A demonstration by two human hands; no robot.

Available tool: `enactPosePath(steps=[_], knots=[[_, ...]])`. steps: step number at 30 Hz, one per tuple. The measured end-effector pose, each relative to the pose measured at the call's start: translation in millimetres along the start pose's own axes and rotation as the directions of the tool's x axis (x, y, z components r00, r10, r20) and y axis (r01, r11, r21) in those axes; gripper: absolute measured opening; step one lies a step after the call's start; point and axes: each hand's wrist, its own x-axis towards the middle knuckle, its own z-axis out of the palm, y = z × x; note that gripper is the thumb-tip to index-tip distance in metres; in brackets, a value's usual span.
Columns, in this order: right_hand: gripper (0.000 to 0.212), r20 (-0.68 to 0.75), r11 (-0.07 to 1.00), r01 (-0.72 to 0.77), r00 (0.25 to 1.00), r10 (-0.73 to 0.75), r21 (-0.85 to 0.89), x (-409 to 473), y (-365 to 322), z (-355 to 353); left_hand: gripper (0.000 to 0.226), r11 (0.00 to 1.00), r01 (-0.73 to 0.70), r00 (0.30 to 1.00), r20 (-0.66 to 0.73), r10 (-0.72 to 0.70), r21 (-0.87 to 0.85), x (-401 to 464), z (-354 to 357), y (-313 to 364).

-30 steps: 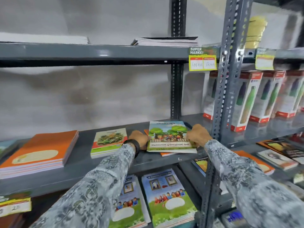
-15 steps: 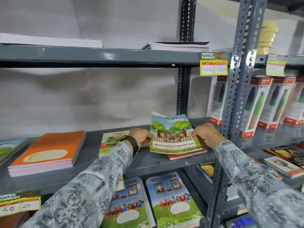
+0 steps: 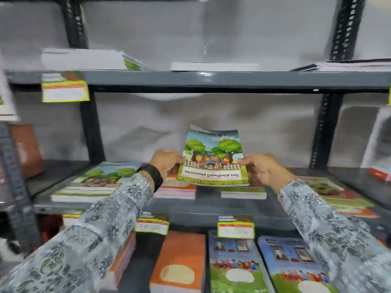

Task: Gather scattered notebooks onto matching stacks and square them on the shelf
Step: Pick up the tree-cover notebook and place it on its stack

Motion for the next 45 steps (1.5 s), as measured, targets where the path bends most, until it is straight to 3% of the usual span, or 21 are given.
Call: enactPosePath(steps=[7, 11, 12, 14, 19, 24, 28, 35, 38, 40, 42, 45], knots=[[0.019, 0.115, 0.998, -0.022, 0.993, 0.015, 0.056, -15, 25, 177, 0.014, 0.992, -0.004, 0.982, -0.187, 0.028, 0.124, 4, -175, -11], [0.019, 0.215, 0.993, -0.099, 0.973, 0.083, 0.064, -22, 37, 268, 0.013, 0.866, 0.028, 0.949, -0.286, 0.134, 0.499, 15, -255, -15], [0.015, 0.227, 0.993, -0.112, 0.969, 0.1, 0.042, -23, 39, 290, 0.022, 0.825, 0.058, 0.935, -0.32, 0.152, 0.562, 21, -272, -17], [0.018, 0.214, 0.992, -0.124, 0.969, 0.12, 0.004, -24, 44, 324, 0.032, 0.797, 0.085, 0.92, -0.354, 0.167, 0.598, 35, -297, -22], [0.016, 0.099, 0.993, -0.102, 0.989, 0.107, -0.053, -3, 59, 375, 0.029, 0.735, 0.177, 0.922, -0.371, 0.108, 0.654, 65, -330, -43], [0.017, 0.028, 0.987, -0.095, 0.995, 0.099, -0.133, 14, 72, 394, 0.034, 0.754, 0.172, 0.934, -0.348, 0.081, 0.635, 76, -343, -67], [0.027, -0.085, 0.926, -0.025, 0.996, -0.008, -0.377, 13, 80, 396, 0.034, 0.758, 0.178, 0.937, -0.344, 0.065, 0.628, 78, -345, -80], [0.014, -0.012, 0.867, 0.067, 0.996, -0.084, -0.494, 13, 81, 397, 0.03, 0.734, 0.198, 0.908, -0.403, 0.112, 0.65, 61, -339, -70], [0.011, 0.048, 0.811, 0.192, 0.979, -0.199, -0.552, 3, 65, 382, 0.027, 0.682, 0.071, 0.898, -0.344, 0.273, 0.728, 45, -308, -50], [0.027, 0.074, 0.794, 0.315, 0.943, -0.325, -0.52, -3, 55, 359, 0.025, 0.658, -0.049, 0.897, -0.257, 0.36, 0.752, 38, -277, -36], [0.038, 0.058, 0.79, 0.412, 0.899, -0.435, -0.453, -9, 43, 322, 0.025, 0.669, -0.173, 0.89, -0.176, 0.421, 0.723, 36, -234, -23], [0.035, 0.003, 0.737, 0.518, 0.819, -0.574, -0.434, -14, 28, 259, 0.023, 0.701, -0.316, 0.886, -0.066, 0.459, 0.639, 31, -164, -11]])
